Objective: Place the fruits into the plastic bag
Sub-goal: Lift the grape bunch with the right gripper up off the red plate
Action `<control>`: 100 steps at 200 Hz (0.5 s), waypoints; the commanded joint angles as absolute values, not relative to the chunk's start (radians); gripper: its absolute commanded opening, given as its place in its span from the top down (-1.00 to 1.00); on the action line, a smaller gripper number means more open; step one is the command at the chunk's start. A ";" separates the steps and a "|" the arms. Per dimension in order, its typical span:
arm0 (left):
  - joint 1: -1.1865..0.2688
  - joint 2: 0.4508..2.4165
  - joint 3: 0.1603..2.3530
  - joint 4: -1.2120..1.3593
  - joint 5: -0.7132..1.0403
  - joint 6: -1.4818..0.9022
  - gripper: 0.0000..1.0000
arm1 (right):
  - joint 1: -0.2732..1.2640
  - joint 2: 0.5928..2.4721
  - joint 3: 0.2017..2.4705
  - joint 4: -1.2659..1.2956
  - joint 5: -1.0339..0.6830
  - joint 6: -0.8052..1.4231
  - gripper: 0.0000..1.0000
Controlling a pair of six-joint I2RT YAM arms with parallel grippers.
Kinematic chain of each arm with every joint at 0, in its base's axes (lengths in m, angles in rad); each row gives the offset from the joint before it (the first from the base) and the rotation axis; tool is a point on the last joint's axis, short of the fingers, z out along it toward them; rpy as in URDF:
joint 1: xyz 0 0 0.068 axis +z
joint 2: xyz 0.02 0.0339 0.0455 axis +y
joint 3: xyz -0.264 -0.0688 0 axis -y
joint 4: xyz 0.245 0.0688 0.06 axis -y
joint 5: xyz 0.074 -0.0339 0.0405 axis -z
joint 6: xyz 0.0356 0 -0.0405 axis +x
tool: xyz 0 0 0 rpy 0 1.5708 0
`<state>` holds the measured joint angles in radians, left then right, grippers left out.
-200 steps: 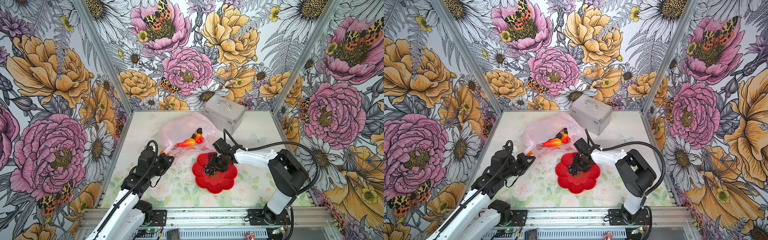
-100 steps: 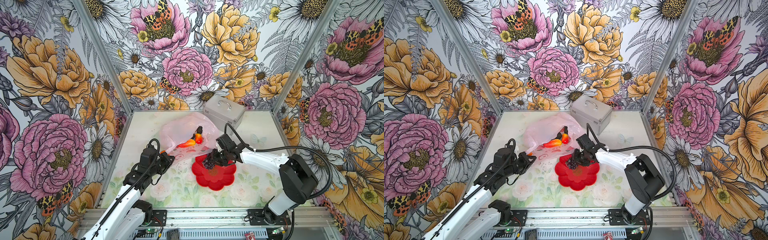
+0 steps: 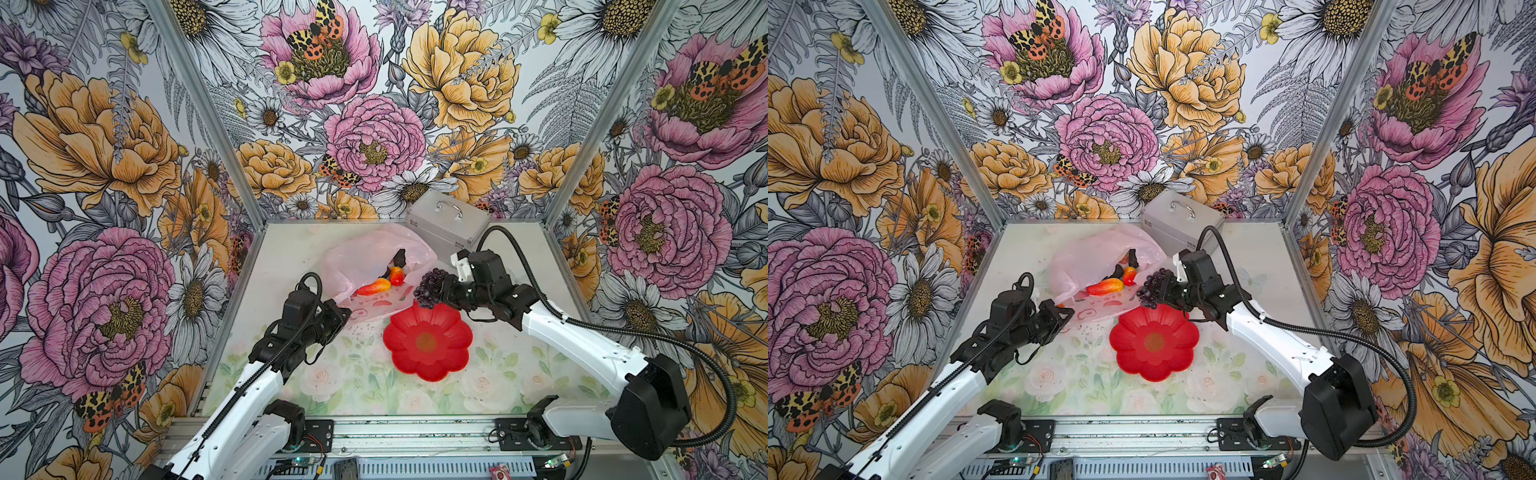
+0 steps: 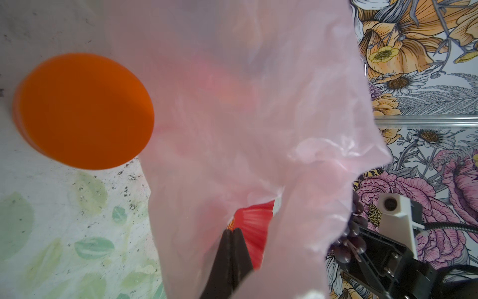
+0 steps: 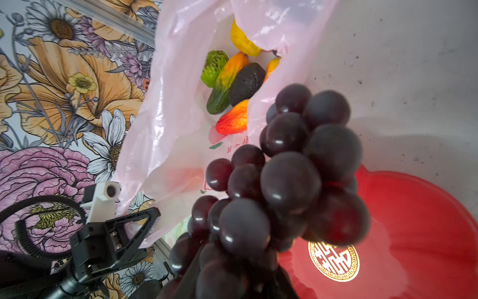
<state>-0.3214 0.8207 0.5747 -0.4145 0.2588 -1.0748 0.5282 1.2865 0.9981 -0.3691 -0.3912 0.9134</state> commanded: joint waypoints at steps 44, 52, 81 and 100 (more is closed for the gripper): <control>-0.351 0.884 0.619 -0.337 0.248 -1.081 1.00 | 0.517 1.168 1.140 -0.333 -0.413 0.779 0.36; -0.353 0.895 0.627 -0.330 0.251 -1.081 1.00 | 0.518 1.160 1.159 -0.333 -0.407 0.760 0.35; -0.353 0.930 0.672 -0.316 0.265 -1.077 1.00 | 0.515 1.153 1.228 -0.334 -0.390 0.691 0.36; -0.351 0.943 0.710 -0.313 0.269 -1.075 1.00 | 0.516 1.169 1.281 -0.335 -0.392 0.652 0.36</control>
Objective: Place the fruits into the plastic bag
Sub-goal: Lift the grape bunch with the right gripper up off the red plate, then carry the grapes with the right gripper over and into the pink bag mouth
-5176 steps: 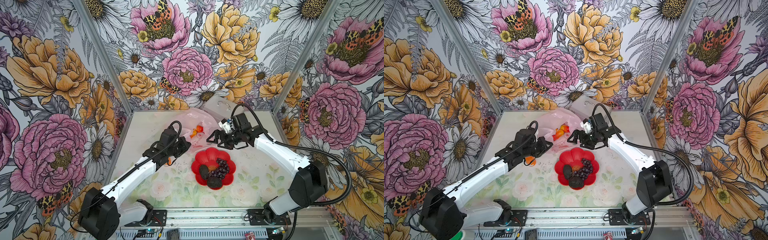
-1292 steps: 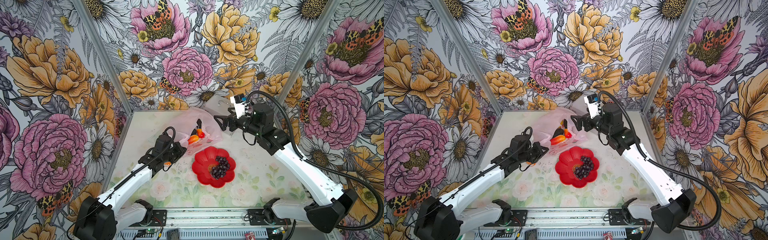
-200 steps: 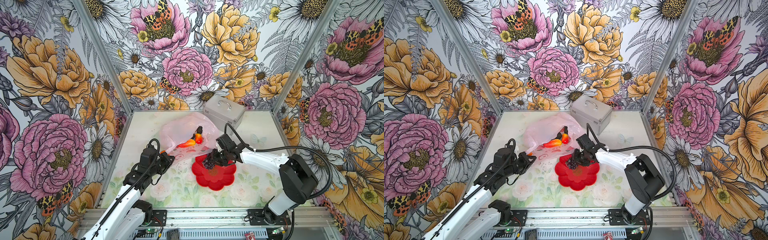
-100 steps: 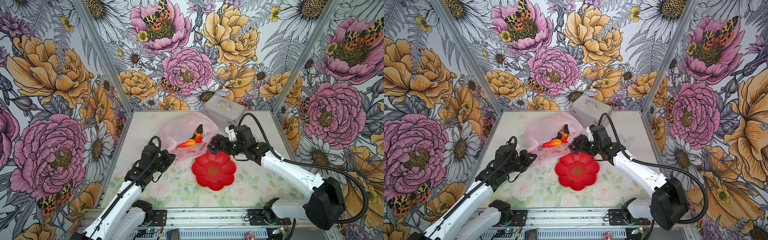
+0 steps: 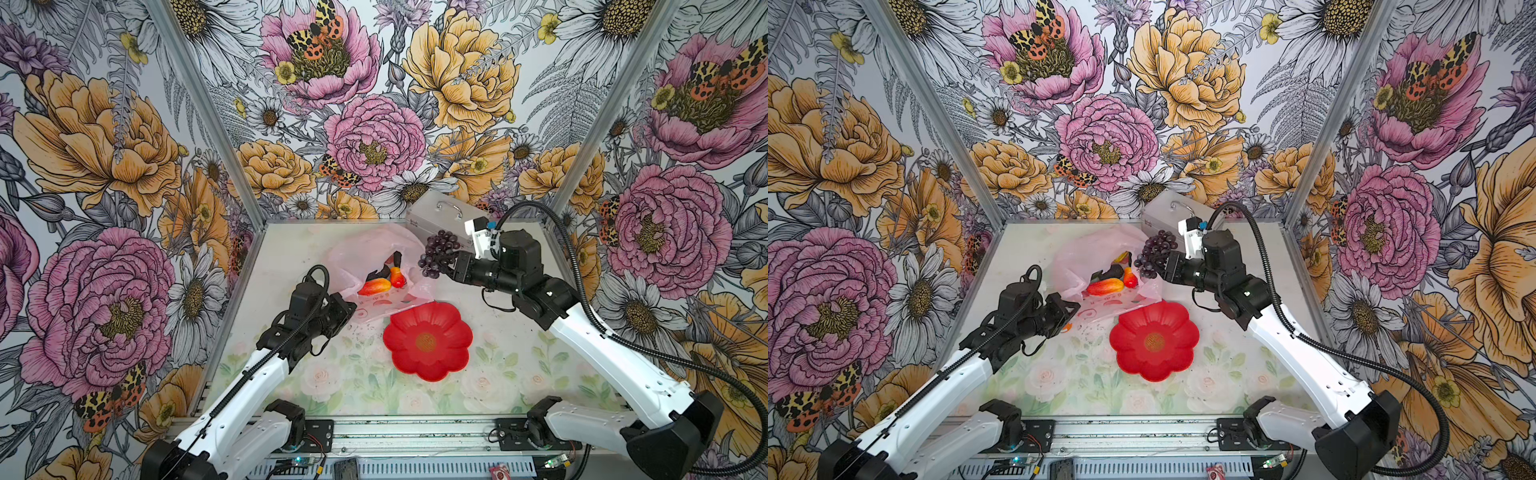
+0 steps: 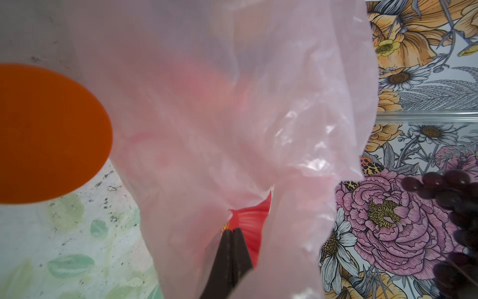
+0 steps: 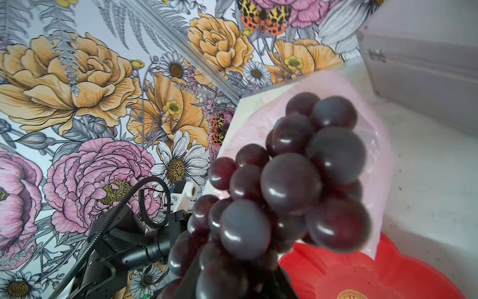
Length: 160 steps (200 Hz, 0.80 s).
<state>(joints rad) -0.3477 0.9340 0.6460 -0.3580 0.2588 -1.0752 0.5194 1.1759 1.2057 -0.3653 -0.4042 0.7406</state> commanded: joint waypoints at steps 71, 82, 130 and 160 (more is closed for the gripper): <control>-0.327 0.960 0.776 -0.308 0.312 -1.099 1.00 | 0.524 1.308 1.531 -0.394 -0.425 0.449 0.42; -0.324 0.957 0.776 -0.307 0.317 -1.106 1.00 | 0.531 1.330 1.569 -0.409 -0.424 0.407 0.42; -0.308 0.936 0.765 -0.308 0.324 -1.120 1.00 | 0.562 1.421 1.702 -0.483 -0.388 0.252 0.44; -0.301 0.923 0.757 -0.310 0.331 -1.129 1.00 | 0.607 1.472 1.762 -0.541 -0.342 0.144 0.44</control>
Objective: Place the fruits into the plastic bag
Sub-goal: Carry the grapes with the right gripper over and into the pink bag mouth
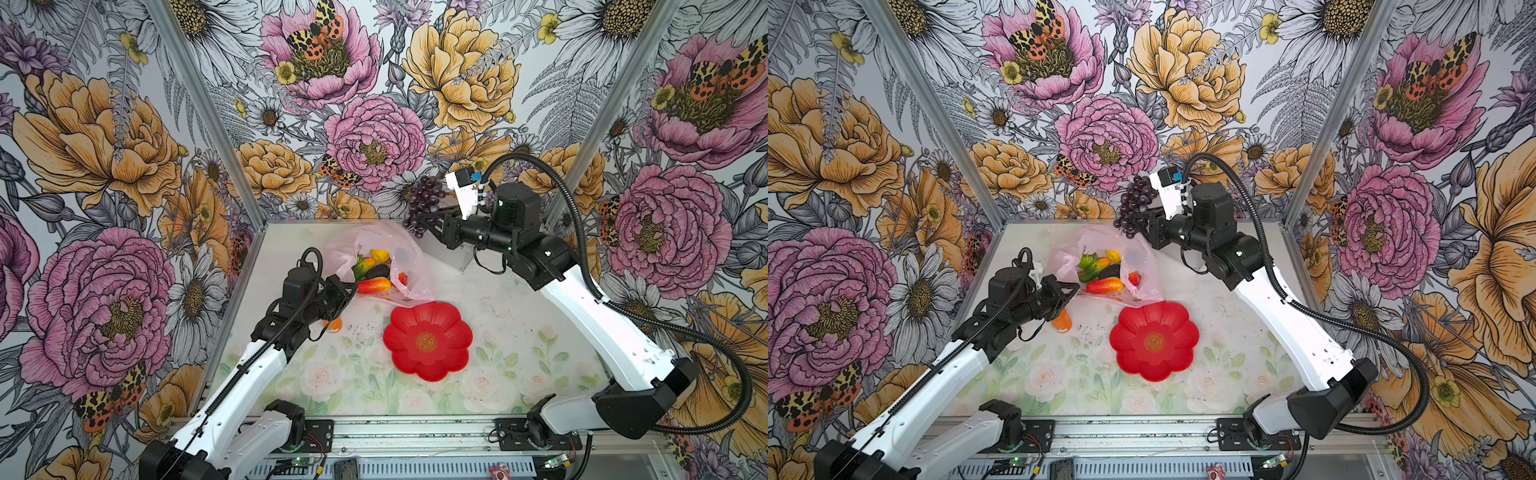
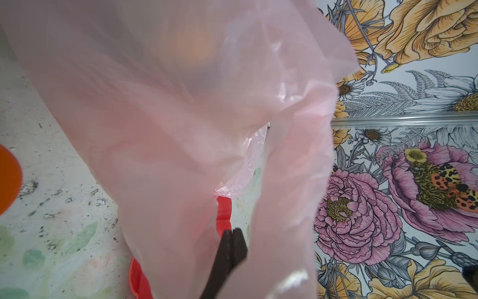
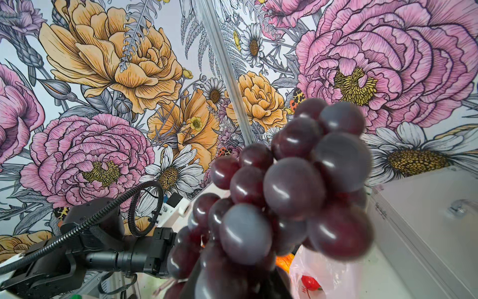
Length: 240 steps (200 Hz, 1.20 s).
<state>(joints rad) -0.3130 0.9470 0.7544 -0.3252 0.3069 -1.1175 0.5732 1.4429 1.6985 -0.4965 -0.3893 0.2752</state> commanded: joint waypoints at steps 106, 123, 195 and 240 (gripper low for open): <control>-0.263 0.914 0.759 -0.316 0.369 -1.132 1.00 | 0.739 1.522 1.770 -0.604 -0.084 -0.128 0.46; -0.263 0.916 0.759 -0.315 0.371 -1.133 1.00 | 0.748 1.518 1.752 -0.605 -0.052 -0.163 0.47; -0.245 0.940 0.780 -0.311 0.405 -1.131 1.00 | 0.788 1.530 1.685 -0.607 0.022 -0.283 0.48; -0.243 0.962 0.801 -0.313 0.414 -1.127 1.00 | 0.827 1.564 1.661 -0.608 0.045 -0.324 0.50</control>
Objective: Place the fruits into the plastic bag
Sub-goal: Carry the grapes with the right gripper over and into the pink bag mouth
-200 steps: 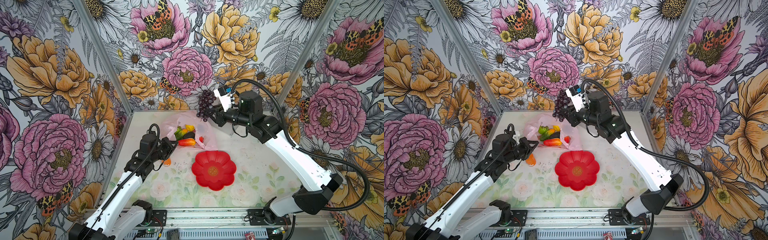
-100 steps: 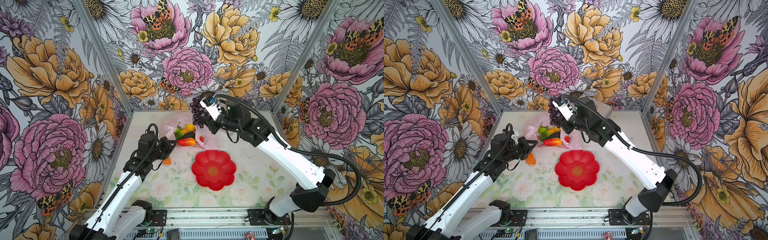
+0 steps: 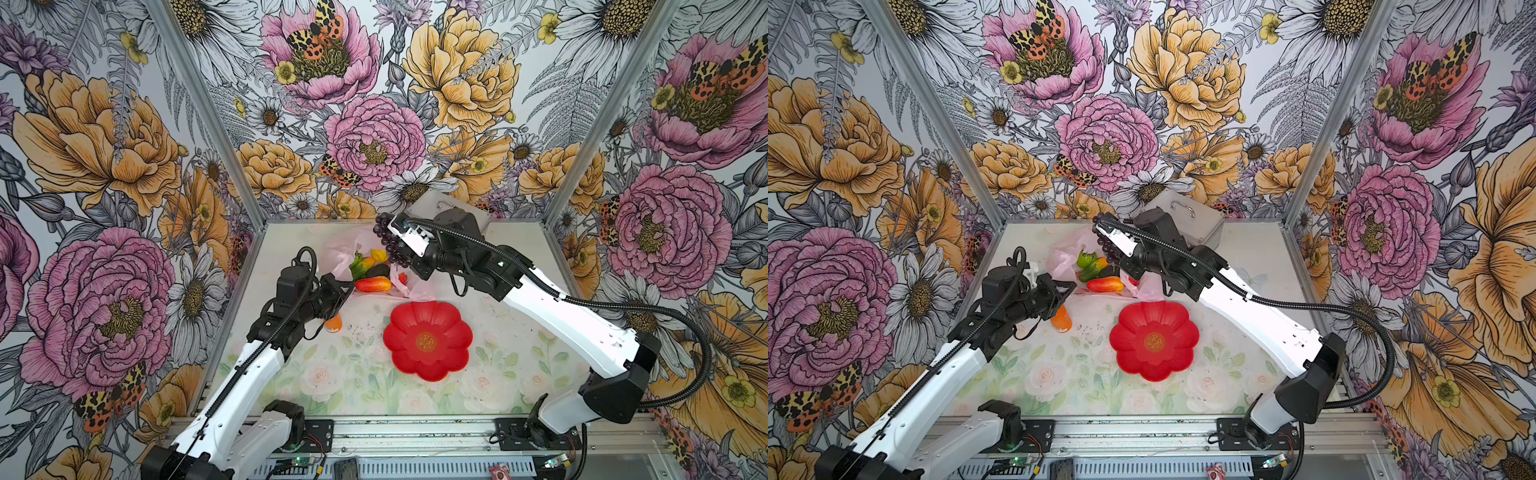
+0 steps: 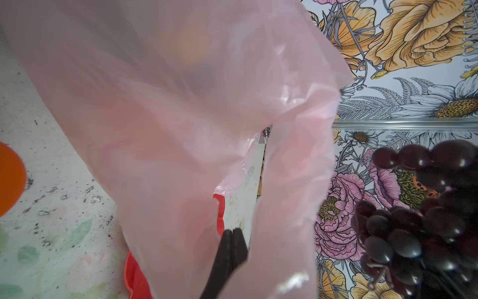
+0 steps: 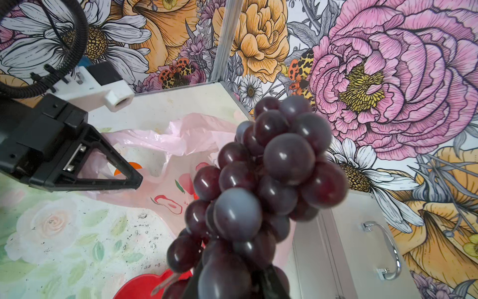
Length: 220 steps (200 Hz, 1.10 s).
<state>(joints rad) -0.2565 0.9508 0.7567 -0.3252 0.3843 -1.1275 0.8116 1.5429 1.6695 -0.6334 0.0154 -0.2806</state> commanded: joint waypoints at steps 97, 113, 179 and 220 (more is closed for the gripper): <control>-0.234 1.015 0.846 -0.309 0.424 -1.119 1.00 | 0.845 1.633 1.600 -0.605 0.031 -0.373 0.57; -0.229 1.026 0.851 -0.302 0.428 -1.123 1.00 | 0.845 1.641 1.589 -0.604 0.026 -0.374 0.58; -0.224 1.084 0.885 -0.283 0.457 -1.108 1.00 | 0.848 1.723 1.601 -0.601 0.004 -0.360 0.61; -0.230 1.098 0.900 -0.311 0.472 -1.079 1.00 | 0.848 1.818 1.667 -0.601 -0.008 -0.345 0.62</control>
<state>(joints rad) -0.2306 1.0966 0.8730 -0.3084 0.4397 -1.1160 0.8398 1.7737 1.5963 -0.6365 0.0109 -0.3584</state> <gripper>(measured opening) 0.047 0.193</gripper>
